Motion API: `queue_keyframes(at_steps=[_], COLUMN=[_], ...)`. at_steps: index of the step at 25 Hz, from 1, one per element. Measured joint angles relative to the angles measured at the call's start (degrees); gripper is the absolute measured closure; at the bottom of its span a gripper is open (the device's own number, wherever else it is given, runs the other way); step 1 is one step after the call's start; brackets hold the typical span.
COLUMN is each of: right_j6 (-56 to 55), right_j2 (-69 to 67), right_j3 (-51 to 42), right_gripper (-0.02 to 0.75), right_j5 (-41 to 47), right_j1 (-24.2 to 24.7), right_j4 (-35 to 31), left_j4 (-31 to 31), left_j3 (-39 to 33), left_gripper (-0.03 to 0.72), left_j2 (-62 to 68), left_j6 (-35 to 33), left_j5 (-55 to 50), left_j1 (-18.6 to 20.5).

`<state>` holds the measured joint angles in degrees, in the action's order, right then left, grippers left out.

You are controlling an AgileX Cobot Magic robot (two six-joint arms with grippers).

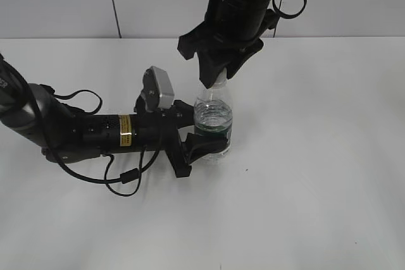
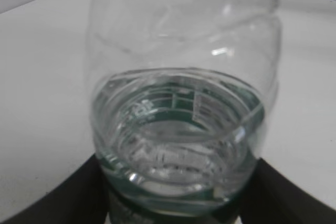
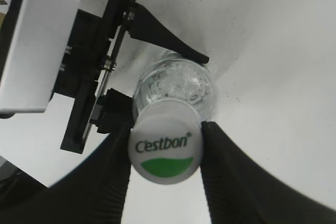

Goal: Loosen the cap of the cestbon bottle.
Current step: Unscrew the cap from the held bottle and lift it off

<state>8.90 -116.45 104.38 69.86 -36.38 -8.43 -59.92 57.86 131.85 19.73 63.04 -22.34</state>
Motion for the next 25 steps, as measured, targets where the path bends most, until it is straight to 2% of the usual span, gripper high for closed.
queue_keyframes(at_steps=[1,4,7,17,21,25], right_j6=[0.27,3.29,12.95,77.16,91.45,101.07], right_j2=[0.0,0.0,-0.31,-0.36,-0.36,-0.36], right_j3=[0.0,0.07,0.44,1.24,1.42,1.59], right_gripper=[0.434,0.434,0.434,0.434,0.434,0.434], right_j5=[0.0,0.05,0.18,0.56,0.62,0.14], right_j1=[0.0,0.0,0.0,-0.07,-0.24,-0.28], right_j4=[0.0,0.06,0.06,3.03,4.6,4.23], left_j4=[0.0,0.0,0.0,-0.01,0.13,0.18], left_j3=[0.0,0.0,0.0,0.02,0.13,0.13], left_gripper=[0.272,0.272,0.272,0.272,0.272,0.272], left_j2=[0.0,0.0,0.0,-0.04,-0.04,-0.04], left_j6=[0.0,0.0,0.0,-0.06,-0.06,0.01], left_j5=[0.0,0.0,0.0,0.0,-0.09,-0.14], left_j1=[0.0,0.0,0.0,-0.05,-0.11,-0.11])
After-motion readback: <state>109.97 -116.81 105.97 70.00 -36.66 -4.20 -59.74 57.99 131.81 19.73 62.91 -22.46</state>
